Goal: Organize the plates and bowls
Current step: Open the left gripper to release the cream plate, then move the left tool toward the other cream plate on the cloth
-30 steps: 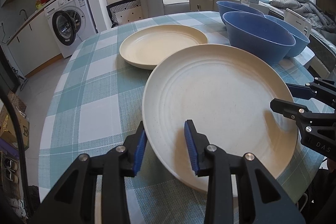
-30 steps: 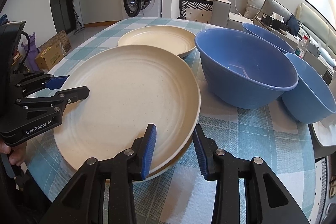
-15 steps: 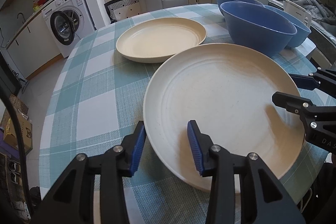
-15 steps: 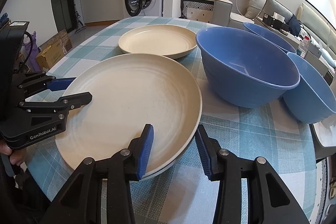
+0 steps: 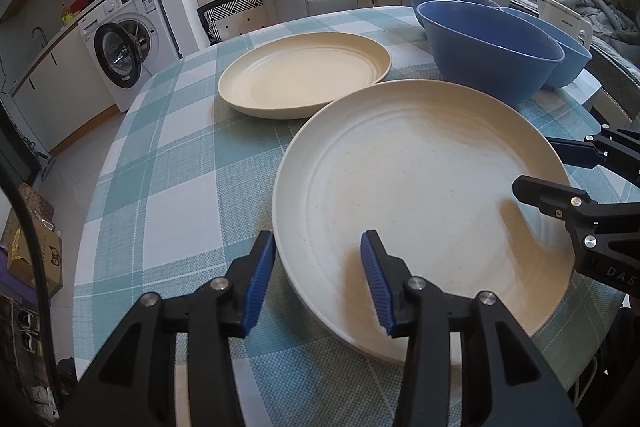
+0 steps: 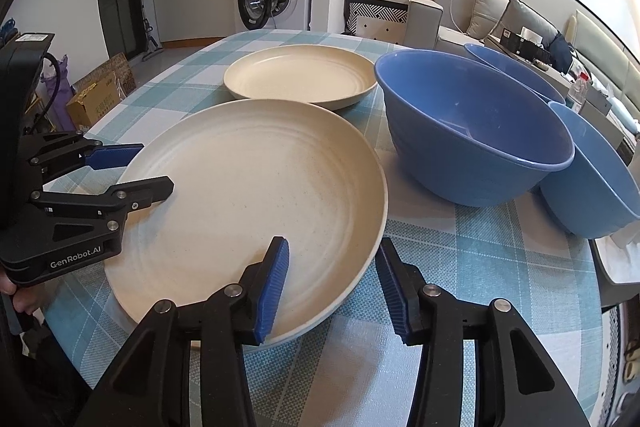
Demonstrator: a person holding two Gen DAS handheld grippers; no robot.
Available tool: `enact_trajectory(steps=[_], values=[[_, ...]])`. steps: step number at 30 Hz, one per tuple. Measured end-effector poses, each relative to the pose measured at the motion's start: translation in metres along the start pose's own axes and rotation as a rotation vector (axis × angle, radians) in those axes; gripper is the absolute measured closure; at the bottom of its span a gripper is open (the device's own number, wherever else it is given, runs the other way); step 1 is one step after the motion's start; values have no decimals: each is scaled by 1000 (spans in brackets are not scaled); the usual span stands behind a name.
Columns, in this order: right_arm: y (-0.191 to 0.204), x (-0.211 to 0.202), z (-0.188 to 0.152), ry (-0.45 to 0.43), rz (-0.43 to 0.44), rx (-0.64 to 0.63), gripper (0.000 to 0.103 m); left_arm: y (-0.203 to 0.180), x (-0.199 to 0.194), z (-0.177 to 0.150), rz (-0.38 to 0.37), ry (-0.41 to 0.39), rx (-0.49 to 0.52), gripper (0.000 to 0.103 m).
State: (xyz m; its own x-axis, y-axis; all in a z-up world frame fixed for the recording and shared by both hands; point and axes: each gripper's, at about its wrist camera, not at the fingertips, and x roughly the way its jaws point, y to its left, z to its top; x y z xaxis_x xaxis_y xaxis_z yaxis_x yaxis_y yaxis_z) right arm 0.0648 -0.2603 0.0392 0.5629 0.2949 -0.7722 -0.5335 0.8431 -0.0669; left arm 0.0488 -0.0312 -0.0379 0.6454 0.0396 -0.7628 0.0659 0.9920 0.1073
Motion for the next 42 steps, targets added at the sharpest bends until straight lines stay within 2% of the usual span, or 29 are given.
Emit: enact_trajectory(steps=[2, 5, 8, 12, 16, 21, 23, 28, 35, 42], values=[[-1, 0, 0, 0, 4, 4, 56, 1, 0, 0, -6, -1, -6, 58], [-3, 0, 1, -9, 8, 22, 49, 2, -1, 1, -14, -1, -17, 56], [-7, -7, 4, -37, 19, 44, 39, 3, -4, 2, -23, -12, -25, 49], [-5, -20, 10, -85, 40, 37, 24, 8, -8, 4, -36, -32, -50, 48], [-1, -33, 16, -128, 50, 12, 17, 14, -14, 6, -41, -49, -81, 46], [7, -45, 25, -169, 44, -22, 9, 21, -21, 7, -48, -72, -120, 35], [8, -48, 29, -178, 39, -25, 3, 22, -23, 9, -47, -81, -123, 23], [6, -56, 38, -202, 35, -17, 1, 24, -32, 13, -63, -107, -134, 20], [1, -66, 52, -230, 33, -10, 1, 26, -41, 18, -46, -138, -151, 5], [-1, -74, 64, -260, 42, -15, 1, 32, -48, 23, -24, -162, -166, 0]])
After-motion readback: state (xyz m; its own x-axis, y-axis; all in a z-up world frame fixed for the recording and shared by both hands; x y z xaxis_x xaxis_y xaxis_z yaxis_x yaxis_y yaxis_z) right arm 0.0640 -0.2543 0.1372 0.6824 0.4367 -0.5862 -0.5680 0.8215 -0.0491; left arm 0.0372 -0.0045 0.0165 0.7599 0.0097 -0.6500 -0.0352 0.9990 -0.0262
